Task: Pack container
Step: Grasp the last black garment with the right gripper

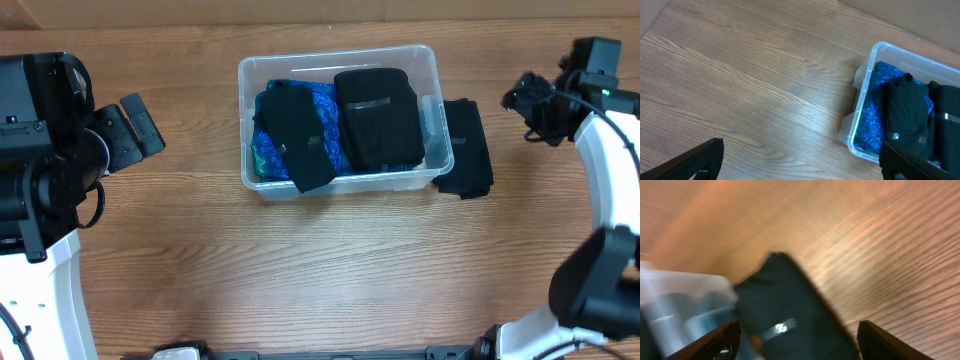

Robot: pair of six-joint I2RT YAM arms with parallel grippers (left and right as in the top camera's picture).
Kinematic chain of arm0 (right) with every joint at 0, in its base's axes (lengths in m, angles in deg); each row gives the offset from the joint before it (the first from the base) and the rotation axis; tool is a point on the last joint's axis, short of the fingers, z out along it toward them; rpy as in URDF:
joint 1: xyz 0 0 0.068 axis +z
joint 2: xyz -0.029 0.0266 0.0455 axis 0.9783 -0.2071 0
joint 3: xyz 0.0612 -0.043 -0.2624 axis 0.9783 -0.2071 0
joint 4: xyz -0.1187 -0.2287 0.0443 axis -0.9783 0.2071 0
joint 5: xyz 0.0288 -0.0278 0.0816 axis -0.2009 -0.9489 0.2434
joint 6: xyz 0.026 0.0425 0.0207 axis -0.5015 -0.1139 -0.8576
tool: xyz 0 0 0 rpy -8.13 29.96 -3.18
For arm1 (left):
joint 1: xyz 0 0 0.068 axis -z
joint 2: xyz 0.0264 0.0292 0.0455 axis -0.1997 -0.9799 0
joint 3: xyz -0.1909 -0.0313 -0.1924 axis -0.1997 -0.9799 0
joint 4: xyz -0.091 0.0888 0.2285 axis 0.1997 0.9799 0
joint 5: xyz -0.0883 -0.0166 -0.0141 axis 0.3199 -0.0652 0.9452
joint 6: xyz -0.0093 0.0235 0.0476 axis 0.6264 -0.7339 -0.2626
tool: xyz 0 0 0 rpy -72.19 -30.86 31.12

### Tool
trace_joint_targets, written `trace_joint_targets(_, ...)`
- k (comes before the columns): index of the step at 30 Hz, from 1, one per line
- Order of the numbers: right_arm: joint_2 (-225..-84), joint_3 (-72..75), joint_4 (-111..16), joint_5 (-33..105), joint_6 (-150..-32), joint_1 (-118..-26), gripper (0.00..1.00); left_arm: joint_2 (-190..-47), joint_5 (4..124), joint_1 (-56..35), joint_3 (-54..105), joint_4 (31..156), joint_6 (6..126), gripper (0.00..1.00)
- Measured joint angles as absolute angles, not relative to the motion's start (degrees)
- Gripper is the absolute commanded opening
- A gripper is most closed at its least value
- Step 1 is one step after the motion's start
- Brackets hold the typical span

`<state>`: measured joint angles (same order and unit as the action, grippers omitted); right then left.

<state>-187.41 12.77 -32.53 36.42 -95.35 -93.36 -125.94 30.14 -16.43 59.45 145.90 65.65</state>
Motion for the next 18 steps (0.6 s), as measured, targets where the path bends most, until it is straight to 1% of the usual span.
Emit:
trace_joint_targets(3,-196.5,12.8,-32.6,42.3,-89.8,-96.0,0.73,-125.9,30.2,-16.4,59.5,145.9,65.6,1.0)
trace_joint_targets(7,-202.2,12.8,-32.9,48.0,-84.7,-94.6,0.72,-125.9,30.1,-16.4,59.5,145.9,65.6,1.0)
trace_joint_targets(8,-202.9,12.8,-33.1,49.6,-83.5,-93.7,0.67,-125.9,30.2,-16.4,59.5,145.9,65.6,1.0)
trace_joint_targets(9,-203.1,12.8,-33.1,50.0,-83.2,-93.4,0.67,-125.9,30.1,-16.4,59.5,145.9,65.6,1.0)
trace_joint_targets(10,-203.3,12.8,-33.0,50.5,-82.8,-93.0,0.63,-125.9,30.1,-16.4,59.5,145.9,65.6,1.0)
trace_joint_targets(11,-203.4,12.8,-32.9,50.9,-82.6,-92.5,0.58,-125.9,30.1,-16.4,59.5,145.9,65.6,1.0)
trace_joint_targets(13,-203.4,12.7,-32.8,51.5,-81.9,-91.8,0.55,-125.9,30.1,-16.4,59.5,145.9,65.6,1.0)
trace_joint_targets(16,-203.4,10.7,-35.1,51.9,-81.9,-91.4,0.47,-125.9,30.1,-16.4,59.5,145.9,65.6,1.0)
trace_joint_targets(17,-203.3,9.2,-36.7,52.2,-81.8,-91.5,0.32,-125.9,30.2,-16.4,59.5,145.9,65.6,1.0)
trace_joint_targets(18,-203.0,7.9,-38.3,52.9,-81.8,-91.9,0.27,-125.9,30.1,-16.4,59.5,145.9,65.6,1.0)
